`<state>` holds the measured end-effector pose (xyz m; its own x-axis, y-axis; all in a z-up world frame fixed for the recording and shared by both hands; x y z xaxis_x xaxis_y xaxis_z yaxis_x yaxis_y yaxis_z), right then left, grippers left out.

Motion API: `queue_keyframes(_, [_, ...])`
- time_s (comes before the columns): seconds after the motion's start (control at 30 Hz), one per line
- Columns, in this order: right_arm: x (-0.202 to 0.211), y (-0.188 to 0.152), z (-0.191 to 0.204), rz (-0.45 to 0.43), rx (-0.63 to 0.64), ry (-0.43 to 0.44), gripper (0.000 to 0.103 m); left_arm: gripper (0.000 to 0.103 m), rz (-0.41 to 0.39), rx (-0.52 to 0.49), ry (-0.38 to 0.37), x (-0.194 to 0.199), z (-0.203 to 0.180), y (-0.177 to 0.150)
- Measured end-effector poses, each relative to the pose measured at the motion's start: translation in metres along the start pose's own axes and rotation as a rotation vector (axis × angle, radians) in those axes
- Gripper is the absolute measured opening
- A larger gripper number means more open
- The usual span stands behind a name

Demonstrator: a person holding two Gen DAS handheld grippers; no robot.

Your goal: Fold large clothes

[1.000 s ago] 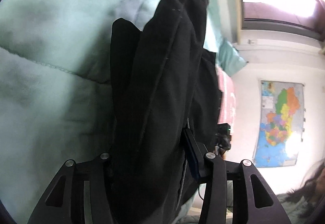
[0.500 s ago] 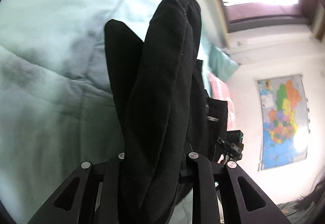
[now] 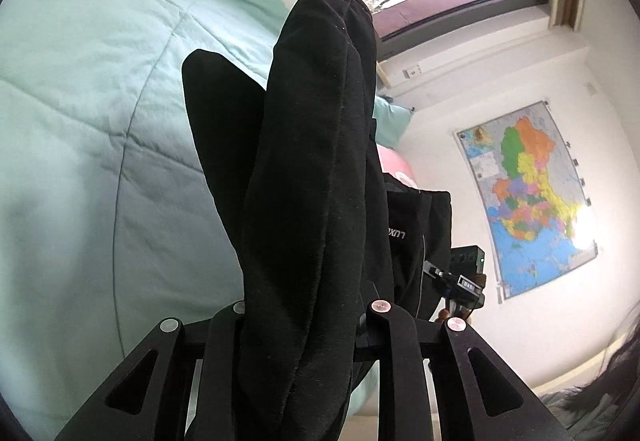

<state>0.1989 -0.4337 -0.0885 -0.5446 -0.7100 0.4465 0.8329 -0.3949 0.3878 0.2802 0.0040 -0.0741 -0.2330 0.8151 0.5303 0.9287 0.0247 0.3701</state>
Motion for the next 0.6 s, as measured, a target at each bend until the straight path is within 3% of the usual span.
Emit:
queue_keyframes(0.23, [0.015, -0.051, -0.002, 0.042, -0.074, 0.009, 0.041, 0.024, 0.016, 0.000, -0.007, 0.010, 0.021, -0.046])
queue_keyframes(0.5, [-0.022, -0.104, -0.038, 0.111, -0.044, -0.067, 0.041, 0.024, 0.016, 0.033, -0.007, -0.006, 0.087, -0.100])
queue_keyframes(0.6, [-0.028, -0.111, -0.055, 0.078, -0.041, -0.069, 0.041, 0.024, -0.006, 0.062, -0.040, -0.005, 0.113, -0.110])
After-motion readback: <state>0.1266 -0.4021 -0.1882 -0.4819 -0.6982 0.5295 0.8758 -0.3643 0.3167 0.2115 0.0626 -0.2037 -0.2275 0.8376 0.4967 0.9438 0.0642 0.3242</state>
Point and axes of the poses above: each gripper's, at about its wrist camera, not at the fingertips, and x roughly against the way its jaws point, z to its left, y to its top, the point moved 6 cm from there along -x, roughly the way its jaws point, and after that the axes turned 4 degrees about y, right-handed, at the moved point
